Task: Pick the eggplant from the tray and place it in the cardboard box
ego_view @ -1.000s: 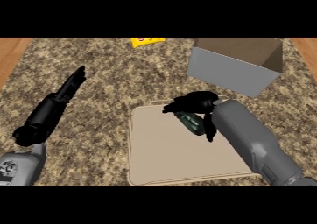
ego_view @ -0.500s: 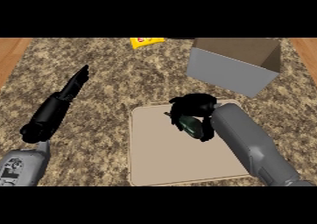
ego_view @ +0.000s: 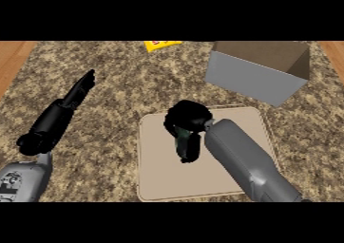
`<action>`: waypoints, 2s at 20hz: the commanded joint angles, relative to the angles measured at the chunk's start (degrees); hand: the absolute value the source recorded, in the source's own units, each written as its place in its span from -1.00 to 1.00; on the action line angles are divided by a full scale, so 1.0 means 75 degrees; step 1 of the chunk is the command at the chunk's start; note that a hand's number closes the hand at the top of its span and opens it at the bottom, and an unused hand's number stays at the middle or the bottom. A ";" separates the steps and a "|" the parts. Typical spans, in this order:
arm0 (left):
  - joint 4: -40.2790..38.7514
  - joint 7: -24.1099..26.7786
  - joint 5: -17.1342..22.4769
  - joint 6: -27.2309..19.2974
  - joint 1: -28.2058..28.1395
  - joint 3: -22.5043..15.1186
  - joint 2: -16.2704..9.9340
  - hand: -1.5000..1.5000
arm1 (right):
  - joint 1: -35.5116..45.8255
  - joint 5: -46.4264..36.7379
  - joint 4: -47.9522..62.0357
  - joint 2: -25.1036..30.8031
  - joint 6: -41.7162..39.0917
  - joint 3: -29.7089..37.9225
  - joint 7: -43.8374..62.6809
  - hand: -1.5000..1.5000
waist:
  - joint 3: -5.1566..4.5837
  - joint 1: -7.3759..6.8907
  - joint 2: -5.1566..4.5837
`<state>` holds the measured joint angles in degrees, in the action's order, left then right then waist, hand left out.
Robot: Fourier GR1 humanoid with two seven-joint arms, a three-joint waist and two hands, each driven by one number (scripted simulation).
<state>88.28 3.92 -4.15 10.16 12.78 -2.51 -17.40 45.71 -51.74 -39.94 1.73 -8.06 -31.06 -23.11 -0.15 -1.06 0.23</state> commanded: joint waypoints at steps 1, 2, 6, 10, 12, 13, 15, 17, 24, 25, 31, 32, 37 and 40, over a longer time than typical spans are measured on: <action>0.0181 -0.0247 -0.0182 -0.0066 0.0033 -0.0191 0.0147 0.00 | -0.0024 0.0377 -0.0912 -0.0219 0.0655 -0.0713 0.1567 1.00 | 0.0023 -0.0109 -0.0033; 0.0040 -0.0209 -0.0129 -0.0009 0.0088 -0.0209 0.0234 0.00 | -0.0186 0.0464 -0.1206 -0.0221 0.0857 -0.0820 0.1632 1.00 | 0.0022 -0.0035 -0.0033; 0.0119 -0.0080 0.0050 0.0179 -0.0071 0.0137 -0.0013 0.00 | -0.0189 0.0270 -0.2312 -0.0227 0.1192 -0.0913 0.2036 1.00 | 0.0020 0.0088 -0.0001; 0.0020 0.0419 -0.0068 0.0159 -0.0527 0.0113 0.0037 0.00 | 0.0068 -0.0307 -0.3153 0.0116 0.1397 -0.0468 0.1981 1.00 | 0.0018 0.0171 0.0004; -0.0414 0.0112 -0.0292 -0.0061 0.0224 0.0182 0.0154 0.00 | -0.0056 -0.0198 -0.3935 0.0224 0.0881 -0.0266 0.2100 1.00 | 0.0019 0.0231 -0.0008; 0.0236 -0.0368 -0.0227 -0.0170 -0.0022 0.0037 0.0311 0.00 | -0.0156 0.0036 -0.4584 0.0396 0.0612 -0.0047 0.2373 1.00 | 0.0022 0.0252 0.0030; -0.0023 -0.0079 -0.0125 0.0076 -0.0066 0.0137 0.0162 0.00 | 0.0061 -0.0013 -0.4505 -0.0019 0.0821 0.0438 0.3176 1.00 | 0.0019 0.0210 0.0004; -0.0058 -0.0040 -0.0163 -0.0100 -0.0137 0.0264 0.0171 0.00 | -0.0133 0.0294 -0.5018 0.0252 0.0830 0.1091 0.3683 1.00 | 0.0021 0.0319 0.0032; 0.0353 -0.0183 -0.0186 0.0135 -0.0228 0.0144 0.0112 0.00 | 0.0415 0.0563 -0.4755 0.0496 0.0984 0.2812 0.4706 1.00 | 0.0022 0.0131 -0.0018; 0.0477 -0.0417 -0.0398 -0.0097 -0.0080 -0.0160 0.0428 0.00 | 0.0447 0.0645 -0.4531 0.0580 0.1040 0.3028 0.4630 1.00 | 0.0023 0.0131 -0.0027; -0.0150 0.0246 -0.0397 0.0046 -0.0137 0.0166 0.0288 0.00 | 0.1356 0.1009 -0.2917 0.1519 0.1070 0.4283 0.3849 1.00 | 0.0018 0.0079 -0.0071; 0.0282 0.0039 -0.0586 -0.0124 -0.0282 -0.0050 0.0425 0.00 | 0.1984 0.0611 -0.1901 0.1403 0.1400 0.4228 0.3891 1.00 | 0.0018 -0.0055 -0.0089; -0.0116 0.0054 -0.0001 0.0418 0.0285 0.0465 0.0085 0.00 | 0.2441 0.0220 -0.0372 0.2204 0.0747 0.4065 0.3313 1.00 | 0.0014 -0.0108 -0.0141; -0.0032 0.0034 -0.0317 0.0174 0.0193 0.0174 0.0321 0.00 | 0.2526 0.0322 0.0384 0.2480 -0.0358 0.3978 0.3124 1.00 | 0.0014 -0.0109 -0.0145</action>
<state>89.18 3.64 -6.49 11.20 13.08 -1.59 -14.89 62.24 -49.05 -44.63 17.26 -4.31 -1.12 2.21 -0.02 -1.73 -0.65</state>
